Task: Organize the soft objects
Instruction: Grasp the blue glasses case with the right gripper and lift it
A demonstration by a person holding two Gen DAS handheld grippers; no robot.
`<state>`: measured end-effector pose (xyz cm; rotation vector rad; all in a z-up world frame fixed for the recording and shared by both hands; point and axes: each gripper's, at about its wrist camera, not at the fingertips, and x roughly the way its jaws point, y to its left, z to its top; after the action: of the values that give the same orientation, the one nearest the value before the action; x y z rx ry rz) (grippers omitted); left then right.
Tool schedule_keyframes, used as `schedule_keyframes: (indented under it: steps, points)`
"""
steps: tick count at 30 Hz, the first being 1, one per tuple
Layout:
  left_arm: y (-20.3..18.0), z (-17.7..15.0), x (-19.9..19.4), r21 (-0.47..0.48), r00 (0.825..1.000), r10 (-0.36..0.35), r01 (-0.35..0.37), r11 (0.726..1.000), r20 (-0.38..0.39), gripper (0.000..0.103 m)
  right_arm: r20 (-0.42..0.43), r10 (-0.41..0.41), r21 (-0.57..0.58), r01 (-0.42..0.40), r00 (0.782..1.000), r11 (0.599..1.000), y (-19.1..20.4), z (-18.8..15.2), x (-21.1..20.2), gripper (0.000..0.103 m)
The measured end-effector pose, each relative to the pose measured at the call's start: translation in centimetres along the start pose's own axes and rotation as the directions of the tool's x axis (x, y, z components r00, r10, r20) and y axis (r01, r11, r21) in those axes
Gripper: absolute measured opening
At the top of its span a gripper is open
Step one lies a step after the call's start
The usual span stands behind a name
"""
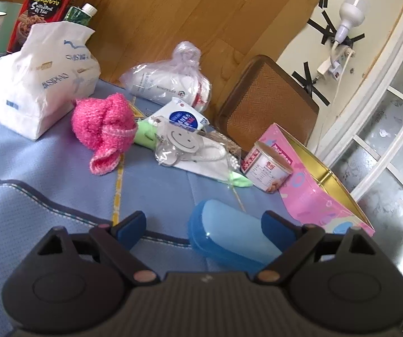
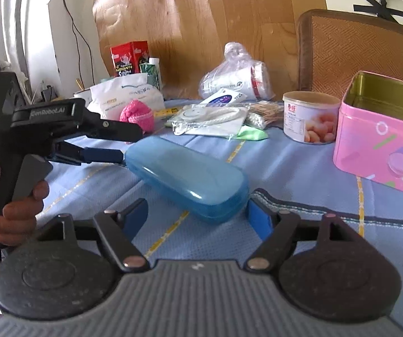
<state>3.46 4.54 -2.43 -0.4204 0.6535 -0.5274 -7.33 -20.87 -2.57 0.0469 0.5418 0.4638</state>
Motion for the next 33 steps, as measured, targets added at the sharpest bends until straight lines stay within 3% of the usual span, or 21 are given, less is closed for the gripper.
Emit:
schedule_keyframes:
  steps: [19,25,27,29,30,33]
  points:
    - [0.0,-0.1,0.3,0.007,1.000,-0.021,0.021,1.000,-0.013,0.093,-0.028,-0.014,0.004,0.014,1.000,1.000,-0.1,0.1,0.4,0.080]
    - [-0.4,0.0,0.8,0.020,0.999,-0.018,0.019,1.000,-0.037,0.092,-0.052,-0.027,-0.081,0.023,0.998,0.996,-0.3,1.0,1.6,0.083]
    - [-1.0,0.0,1.2,0.051,0.999,-0.011,0.013,0.999,-0.051,0.089,-0.063,-0.022,-0.104,0.015,0.998,0.994,-0.3,1.1,2.1,0.083]
    - [-1.7,-0.2,1.8,0.072,0.996,-0.029,0.034,0.997,-0.080,0.078,-0.066,0.000,-0.122,-0.008,0.998,0.993,-0.1,1.2,2.3,0.081]
    - [-2.1,-0.3,1.9,0.082,0.997,-0.011,0.018,0.996,-0.078,0.078,-0.061,0.004,-0.133,-0.012,0.998,0.991,0.1,1.2,2.3,0.074]
    - [-3.2,-0.3,2.0,0.097,0.998,0.011,-0.004,0.995,-0.069,0.079,-0.036,-0.016,-0.155,0.010,0.999,0.988,0.4,1.0,1.9,0.073]
